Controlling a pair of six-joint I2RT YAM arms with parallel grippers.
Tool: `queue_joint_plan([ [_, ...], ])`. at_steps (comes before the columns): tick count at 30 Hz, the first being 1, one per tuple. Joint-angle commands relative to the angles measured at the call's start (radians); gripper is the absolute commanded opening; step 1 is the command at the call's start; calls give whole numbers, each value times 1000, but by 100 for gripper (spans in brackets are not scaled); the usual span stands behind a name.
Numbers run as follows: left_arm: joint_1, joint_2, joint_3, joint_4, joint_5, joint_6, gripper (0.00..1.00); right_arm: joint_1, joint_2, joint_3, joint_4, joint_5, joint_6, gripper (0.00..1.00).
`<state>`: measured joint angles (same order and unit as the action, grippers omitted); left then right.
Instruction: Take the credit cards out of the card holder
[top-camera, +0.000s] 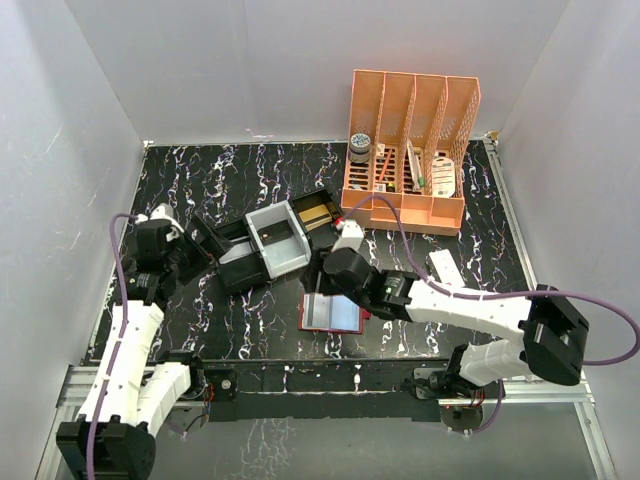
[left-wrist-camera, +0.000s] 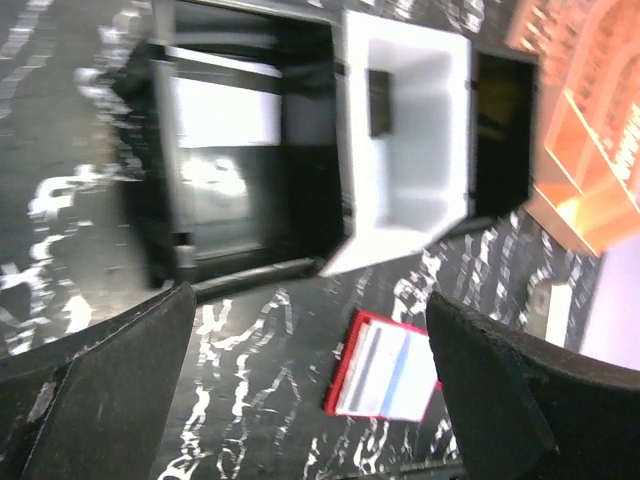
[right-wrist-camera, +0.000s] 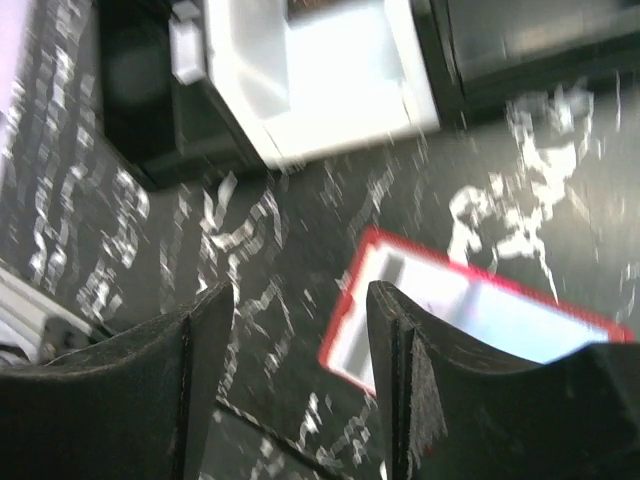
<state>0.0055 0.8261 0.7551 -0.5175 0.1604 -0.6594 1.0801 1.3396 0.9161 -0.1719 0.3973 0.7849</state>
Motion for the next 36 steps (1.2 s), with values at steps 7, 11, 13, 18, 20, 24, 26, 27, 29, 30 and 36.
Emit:
queue_joint_plan([
  [7, -346, 94, -64, 229, 239, -87, 99, -29, 25, -150, 28, -231, 220, 41],
  [11, -482, 168, -75, 286, 198, -95, 99, -55, 54, -154, 46, -242, 208, 35],
  [13, -525, 195, -77, 300, 188, -101, 99, -80, 67, -154, 54, -261, 198, 31],
  [18, -575, 261, -98, 339, 209, -117, 97, -148, 99, -200, 137, -375, 185, 23],
  [20, -588, 309, -103, 333, 218, -116, 93, -169, 125, -216, 151, -405, 190, 21],
  [24, -622, 394, -111, 332, 218, -114, 88, -189, 179, -243, 136, -417, 200, 18],
  [26, -641, 418, -117, 347, 215, -115, 84, -191, 197, -254, 114, -402, 204, 18],
  [27, -650, 430, -120, 354, 215, -117, 83, -194, 202, -266, 115, -399, 209, 18],
  [29, -666, 458, -116, 365, 215, -117, 79, -196, 211, -282, 110, -391, 219, 18],
  [30, -672, 474, -110, 366, 214, -114, 76, -197, 213, -284, 97, -384, 220, 17],
  [36, -717, 579, -28, 318, 197, -104, 65, -198, 177, -261, 7, -323, 182, 16],
])
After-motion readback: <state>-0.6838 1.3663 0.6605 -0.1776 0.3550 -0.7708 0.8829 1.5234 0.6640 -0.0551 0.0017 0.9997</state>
